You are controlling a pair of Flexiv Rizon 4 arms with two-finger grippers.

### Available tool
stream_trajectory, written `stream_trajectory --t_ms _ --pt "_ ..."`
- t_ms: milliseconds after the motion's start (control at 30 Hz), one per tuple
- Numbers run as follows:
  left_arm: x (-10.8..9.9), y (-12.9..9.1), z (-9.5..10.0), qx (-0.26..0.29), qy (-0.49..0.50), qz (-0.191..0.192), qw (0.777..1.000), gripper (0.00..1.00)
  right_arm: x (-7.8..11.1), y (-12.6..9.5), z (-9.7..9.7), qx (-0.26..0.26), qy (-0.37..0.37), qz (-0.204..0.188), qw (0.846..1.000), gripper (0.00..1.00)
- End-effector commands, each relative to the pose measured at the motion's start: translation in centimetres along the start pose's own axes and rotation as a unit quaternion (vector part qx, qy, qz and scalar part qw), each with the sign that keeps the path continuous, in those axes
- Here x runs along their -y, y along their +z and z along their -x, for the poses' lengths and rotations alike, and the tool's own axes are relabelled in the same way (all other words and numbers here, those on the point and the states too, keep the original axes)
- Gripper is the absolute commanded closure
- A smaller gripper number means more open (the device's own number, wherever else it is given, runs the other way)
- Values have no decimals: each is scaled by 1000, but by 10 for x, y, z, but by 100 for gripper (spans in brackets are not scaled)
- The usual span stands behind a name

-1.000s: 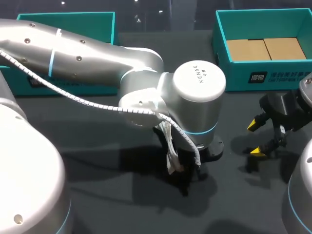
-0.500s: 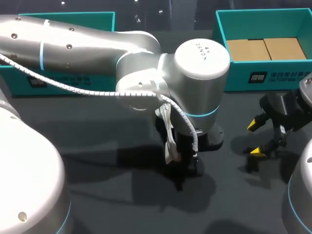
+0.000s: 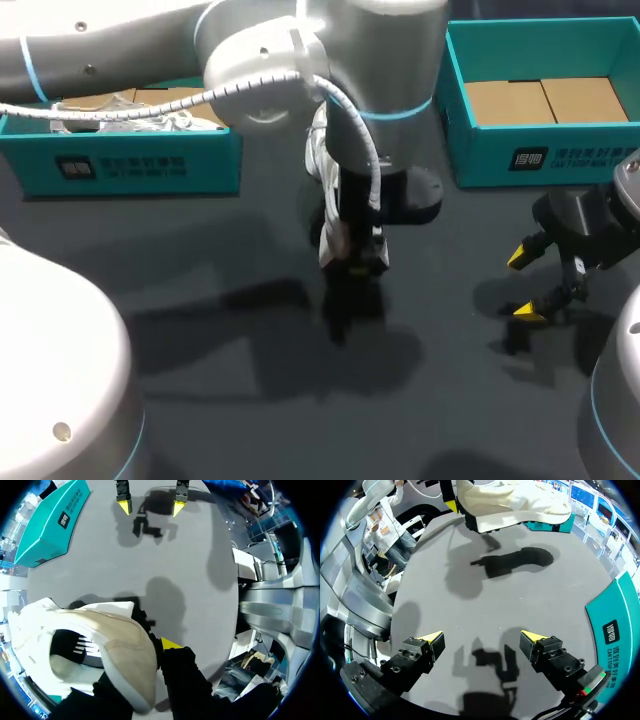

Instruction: Take the shoe out of the shoebox, open the shoe tongue, remove and reinsert the insole, then place the shoe into the shoebox

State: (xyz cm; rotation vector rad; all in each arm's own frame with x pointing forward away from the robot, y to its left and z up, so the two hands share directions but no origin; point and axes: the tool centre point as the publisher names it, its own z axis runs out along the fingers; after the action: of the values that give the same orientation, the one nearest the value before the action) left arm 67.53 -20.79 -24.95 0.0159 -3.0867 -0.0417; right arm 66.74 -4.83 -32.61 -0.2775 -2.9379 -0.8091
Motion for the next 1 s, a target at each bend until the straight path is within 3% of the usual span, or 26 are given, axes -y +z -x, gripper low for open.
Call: stream_trajectory --t_ms 33,467,533,767,1000 --pt "-18 -38 0 3 1 -11 1000 100 0 0 -1 1 0 -1 1000 0" --pt "-16 -38 -1 1 7 -11 1000 100 0 0 -1 1 0 -1 1000 0" --pt "-19 -47 1 -2 14 -20 1000 100 0 0 -1 1 0 -1 1000 0" --pt "-64 -75 42 -10 16 -13 1000 100 0 0 -1 1 0 -1 1000 0" --pt "-126 -96 95 -22 14 -16 1000 100 0 0 -1 1 0 -1 1000 0"
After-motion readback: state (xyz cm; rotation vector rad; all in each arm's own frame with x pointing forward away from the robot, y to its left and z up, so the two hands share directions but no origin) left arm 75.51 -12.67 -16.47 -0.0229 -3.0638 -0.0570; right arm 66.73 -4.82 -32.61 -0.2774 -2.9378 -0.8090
